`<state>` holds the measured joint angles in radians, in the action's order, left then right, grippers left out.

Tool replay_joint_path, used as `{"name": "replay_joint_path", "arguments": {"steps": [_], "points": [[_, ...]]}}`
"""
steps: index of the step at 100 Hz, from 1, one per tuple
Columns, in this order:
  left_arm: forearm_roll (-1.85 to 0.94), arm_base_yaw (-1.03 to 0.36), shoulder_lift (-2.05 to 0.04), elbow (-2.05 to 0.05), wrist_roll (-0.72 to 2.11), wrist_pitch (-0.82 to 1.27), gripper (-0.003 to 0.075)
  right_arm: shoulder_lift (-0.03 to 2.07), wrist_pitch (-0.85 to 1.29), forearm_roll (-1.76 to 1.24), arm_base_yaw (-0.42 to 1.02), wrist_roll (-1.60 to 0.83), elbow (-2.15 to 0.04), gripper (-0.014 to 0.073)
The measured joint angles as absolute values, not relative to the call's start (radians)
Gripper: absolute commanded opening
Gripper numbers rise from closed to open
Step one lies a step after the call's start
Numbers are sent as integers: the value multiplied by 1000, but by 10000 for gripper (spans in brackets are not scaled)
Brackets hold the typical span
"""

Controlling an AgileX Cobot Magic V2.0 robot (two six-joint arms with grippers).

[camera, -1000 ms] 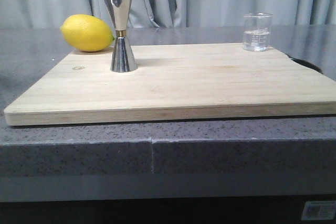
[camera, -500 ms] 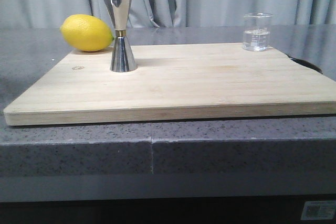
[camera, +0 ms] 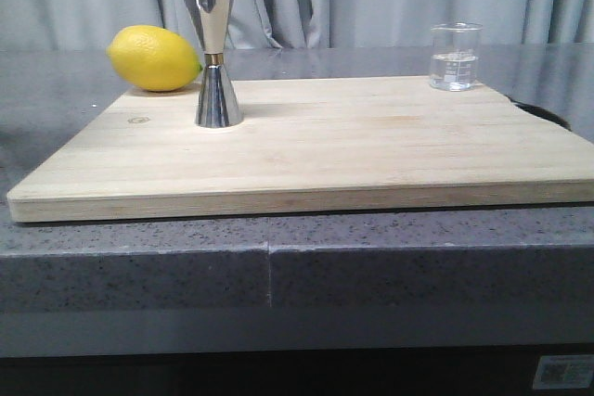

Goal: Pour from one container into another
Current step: 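Move the left gripper toward the steel jigger and close around it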

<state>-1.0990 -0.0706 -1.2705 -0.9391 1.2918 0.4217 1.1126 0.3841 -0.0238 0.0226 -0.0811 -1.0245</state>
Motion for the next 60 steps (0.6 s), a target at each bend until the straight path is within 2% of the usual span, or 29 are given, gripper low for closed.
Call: {"name": "replay_joint_path", "arguments": {"steps": [17,31,45,60], "points": [[-1415,-36,-1286,-939,1638,624,638,1113,384,-13,23,-81,-1025,668],[-1446,16,-1318,-939,1734,845,636,1113,384,-10,23,-81,-1025,668],[-1472,79,-1383,-939,1780,1091,590,1113,384,-10,23,-81,-1025,668],[-1476,101,-1466,-939,1813,1164,566,1113,384,-10,23,-81,-1025,668]]}}
